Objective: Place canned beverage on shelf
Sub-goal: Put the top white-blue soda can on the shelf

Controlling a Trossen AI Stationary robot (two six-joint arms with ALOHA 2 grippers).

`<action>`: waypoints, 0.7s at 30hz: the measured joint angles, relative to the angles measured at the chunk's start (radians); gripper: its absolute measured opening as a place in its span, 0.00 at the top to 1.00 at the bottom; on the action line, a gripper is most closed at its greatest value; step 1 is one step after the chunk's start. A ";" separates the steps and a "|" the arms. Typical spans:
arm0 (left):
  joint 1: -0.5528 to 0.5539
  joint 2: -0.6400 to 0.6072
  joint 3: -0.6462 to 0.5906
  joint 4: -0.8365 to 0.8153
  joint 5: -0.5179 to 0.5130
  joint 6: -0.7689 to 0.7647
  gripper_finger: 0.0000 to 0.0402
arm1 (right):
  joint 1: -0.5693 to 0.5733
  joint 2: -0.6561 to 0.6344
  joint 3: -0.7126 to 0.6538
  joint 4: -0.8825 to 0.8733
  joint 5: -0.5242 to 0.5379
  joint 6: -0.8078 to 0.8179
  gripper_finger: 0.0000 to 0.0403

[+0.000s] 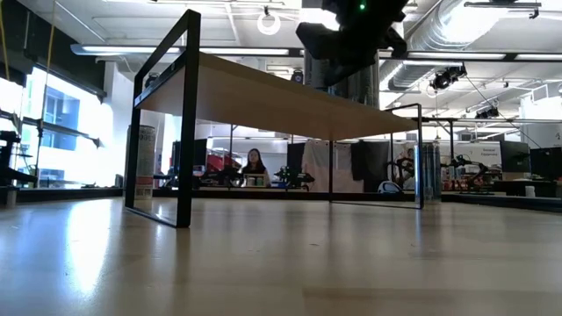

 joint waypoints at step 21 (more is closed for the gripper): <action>0.000 0.000 0.000 0.000 -0.002 0.000 0.08 | -0.051 0.000 0.000 0.019 -0.024 -0.045 1.00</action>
